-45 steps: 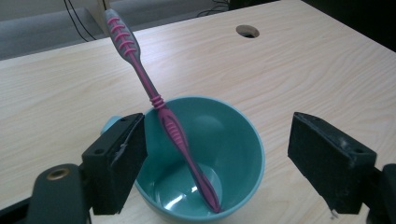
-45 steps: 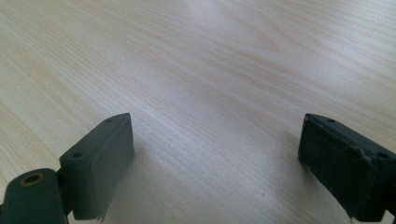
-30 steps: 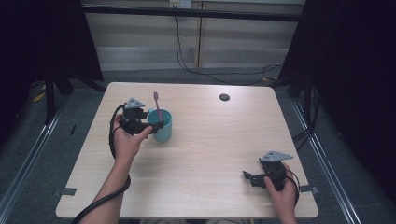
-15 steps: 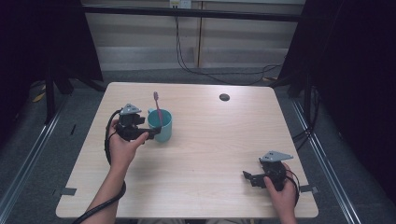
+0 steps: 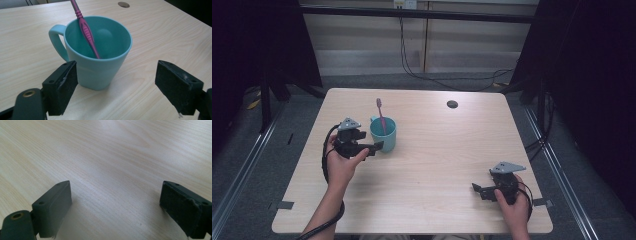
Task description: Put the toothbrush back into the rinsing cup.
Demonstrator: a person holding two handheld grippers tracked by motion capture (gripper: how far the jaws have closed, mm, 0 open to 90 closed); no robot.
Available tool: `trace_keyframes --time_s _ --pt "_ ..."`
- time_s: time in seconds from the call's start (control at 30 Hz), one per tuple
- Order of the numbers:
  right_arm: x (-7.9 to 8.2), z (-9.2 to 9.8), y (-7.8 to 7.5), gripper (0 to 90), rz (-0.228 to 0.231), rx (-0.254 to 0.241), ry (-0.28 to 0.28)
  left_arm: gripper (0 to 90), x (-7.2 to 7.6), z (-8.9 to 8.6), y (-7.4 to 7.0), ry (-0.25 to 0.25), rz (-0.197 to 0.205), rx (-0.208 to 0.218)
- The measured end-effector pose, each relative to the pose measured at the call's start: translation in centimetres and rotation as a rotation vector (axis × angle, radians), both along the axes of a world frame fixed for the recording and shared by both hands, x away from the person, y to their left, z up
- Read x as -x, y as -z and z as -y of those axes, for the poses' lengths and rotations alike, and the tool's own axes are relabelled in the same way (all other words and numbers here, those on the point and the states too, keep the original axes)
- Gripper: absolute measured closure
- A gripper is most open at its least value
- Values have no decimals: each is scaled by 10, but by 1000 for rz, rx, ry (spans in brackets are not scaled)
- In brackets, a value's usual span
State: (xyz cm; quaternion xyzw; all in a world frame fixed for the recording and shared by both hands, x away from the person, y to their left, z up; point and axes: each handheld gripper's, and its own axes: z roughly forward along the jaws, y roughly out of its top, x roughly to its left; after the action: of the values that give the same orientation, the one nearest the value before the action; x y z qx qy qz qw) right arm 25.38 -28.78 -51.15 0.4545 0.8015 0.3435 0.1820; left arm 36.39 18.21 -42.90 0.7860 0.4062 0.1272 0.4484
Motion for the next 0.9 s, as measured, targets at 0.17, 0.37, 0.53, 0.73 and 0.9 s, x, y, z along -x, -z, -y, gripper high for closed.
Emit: trace_keyframes --time_s 0.17,0.37,0.53,0.73,0.9 --pt "0 0 0 102 0 0 0 173 3 -1 6 6 -3 5" --pt "0 0 0 101 0 0 0 166 6 -2 14 24 -12 0" --pt "0 0 0 102 0 0 0 166 8 -3 22 32 -22 -12" --pt "0 0 0 102 0 0 0 167 10 -5 29 33 -41 -6" --pt "0 0 0 101 0 0 0 167 11 -6 35 39 -52 -24"
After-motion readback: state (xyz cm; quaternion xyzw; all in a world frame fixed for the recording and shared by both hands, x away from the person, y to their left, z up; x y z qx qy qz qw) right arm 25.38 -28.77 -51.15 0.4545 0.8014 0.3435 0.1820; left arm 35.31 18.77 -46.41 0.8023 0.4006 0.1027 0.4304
